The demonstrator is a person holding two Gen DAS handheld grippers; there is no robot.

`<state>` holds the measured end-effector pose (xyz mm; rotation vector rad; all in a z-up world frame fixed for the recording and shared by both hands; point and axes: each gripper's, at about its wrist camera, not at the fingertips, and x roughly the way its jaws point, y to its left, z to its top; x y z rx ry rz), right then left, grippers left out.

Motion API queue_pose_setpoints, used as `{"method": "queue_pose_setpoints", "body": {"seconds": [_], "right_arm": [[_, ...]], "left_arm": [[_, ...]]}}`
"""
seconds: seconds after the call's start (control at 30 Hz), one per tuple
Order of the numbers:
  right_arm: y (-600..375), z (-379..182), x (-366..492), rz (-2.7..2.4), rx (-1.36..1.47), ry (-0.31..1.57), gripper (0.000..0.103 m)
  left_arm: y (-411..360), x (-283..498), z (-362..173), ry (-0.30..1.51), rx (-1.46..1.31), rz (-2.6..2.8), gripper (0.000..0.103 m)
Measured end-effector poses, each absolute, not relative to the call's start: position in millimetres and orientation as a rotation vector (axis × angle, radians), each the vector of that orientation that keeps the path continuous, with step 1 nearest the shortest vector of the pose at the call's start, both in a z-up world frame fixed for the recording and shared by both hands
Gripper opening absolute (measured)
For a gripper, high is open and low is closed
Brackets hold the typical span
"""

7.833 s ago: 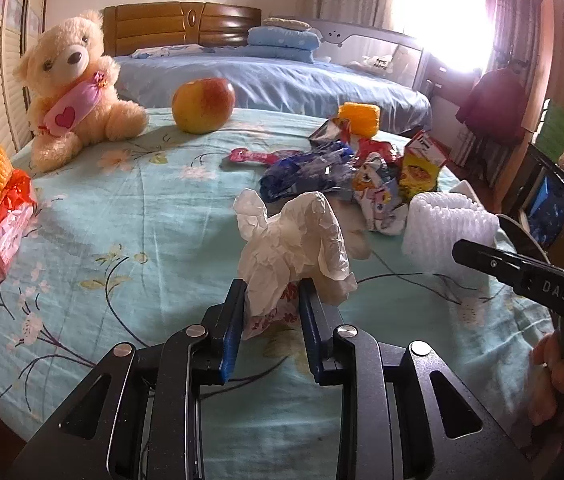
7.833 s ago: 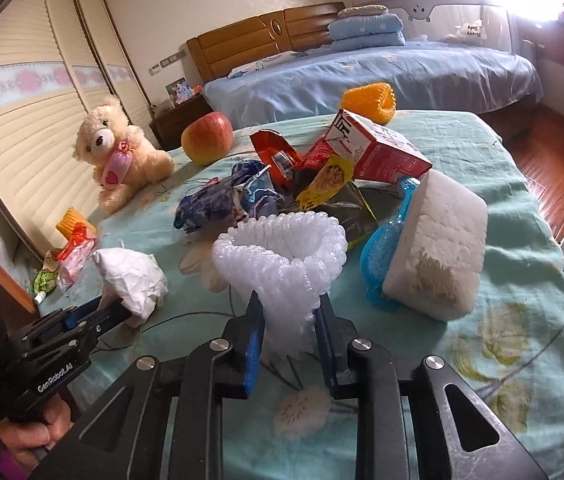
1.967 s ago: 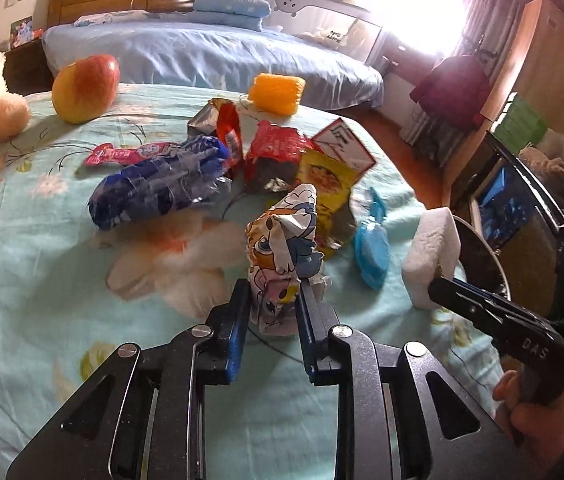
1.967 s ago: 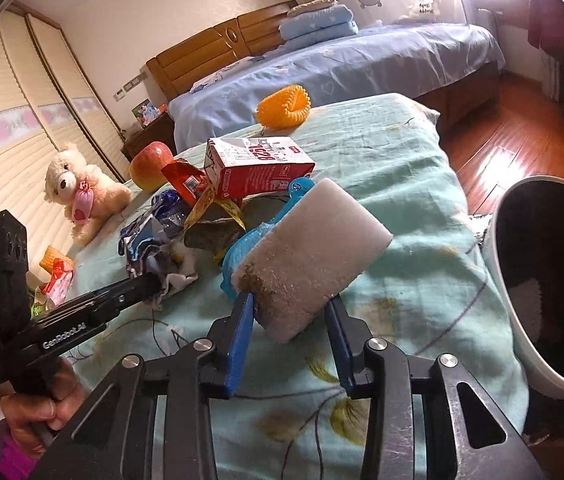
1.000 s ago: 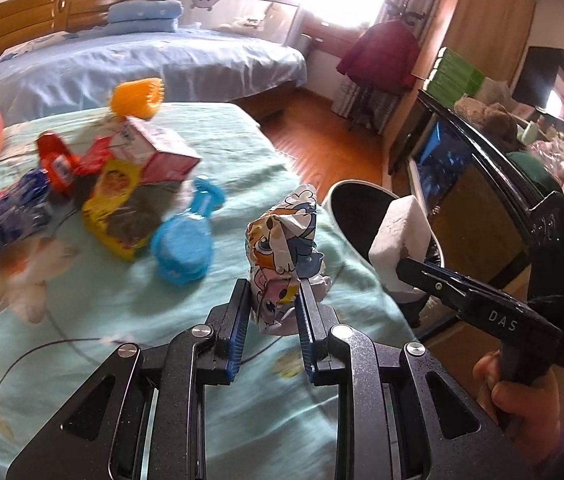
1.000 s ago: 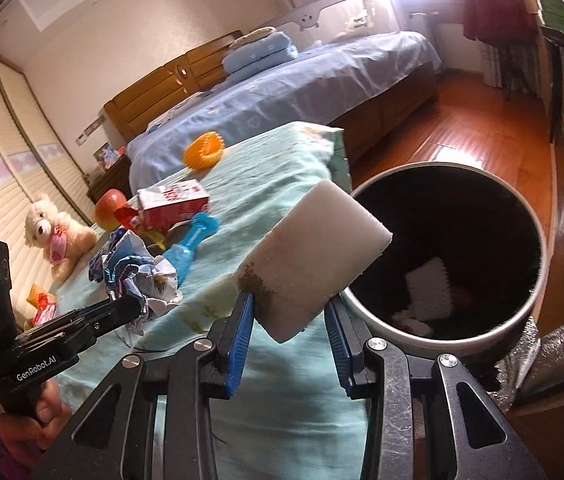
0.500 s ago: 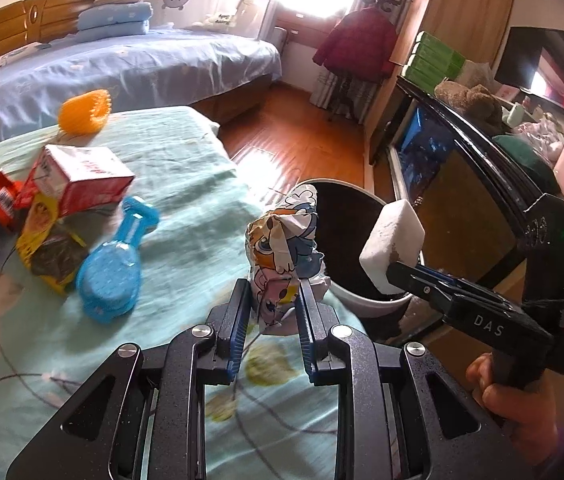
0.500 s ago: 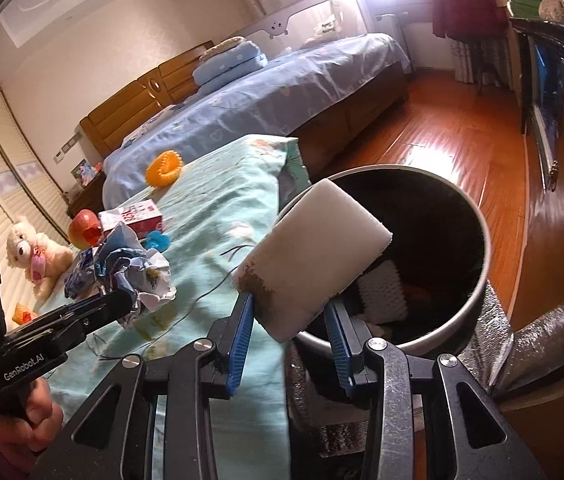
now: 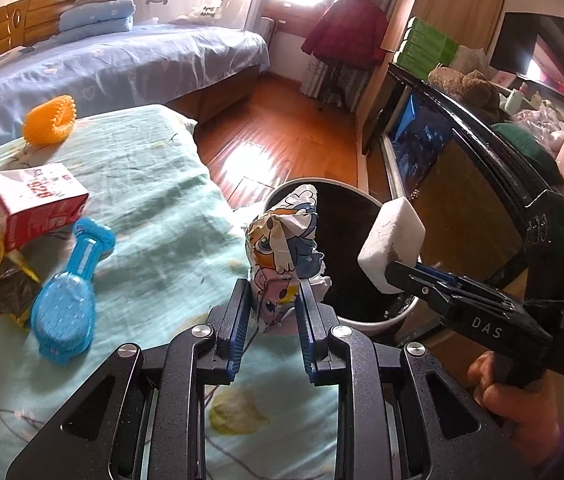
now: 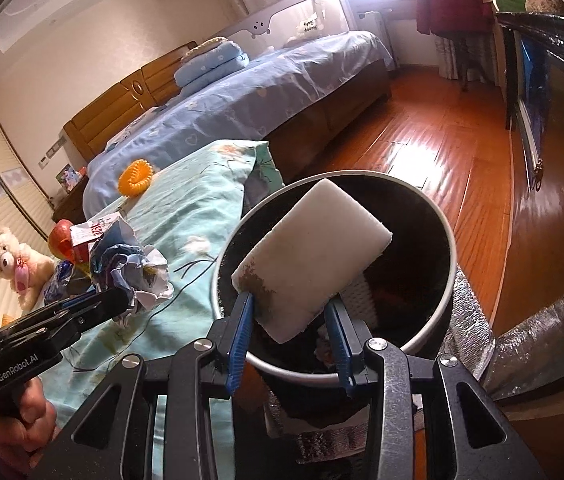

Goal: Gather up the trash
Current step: 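Carry the paper wrapper and sponge brush over the trash bin with both tools, then open both tools to drop the wrapper and sponge brush into the bin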

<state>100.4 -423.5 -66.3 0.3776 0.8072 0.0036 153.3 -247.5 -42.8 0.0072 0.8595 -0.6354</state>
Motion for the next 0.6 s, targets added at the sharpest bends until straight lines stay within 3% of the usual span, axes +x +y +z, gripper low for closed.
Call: {"method": "queue_pose_setpoints", "body": {"seconds": [0.6], "right_arm": [[-446.5,-74.1,114.9,-0.017,0.395,0.829,0.038]], "left_arm": [[-278.6,165.3,-48.5,0.882,0.044,-0.677,0.021]]}}
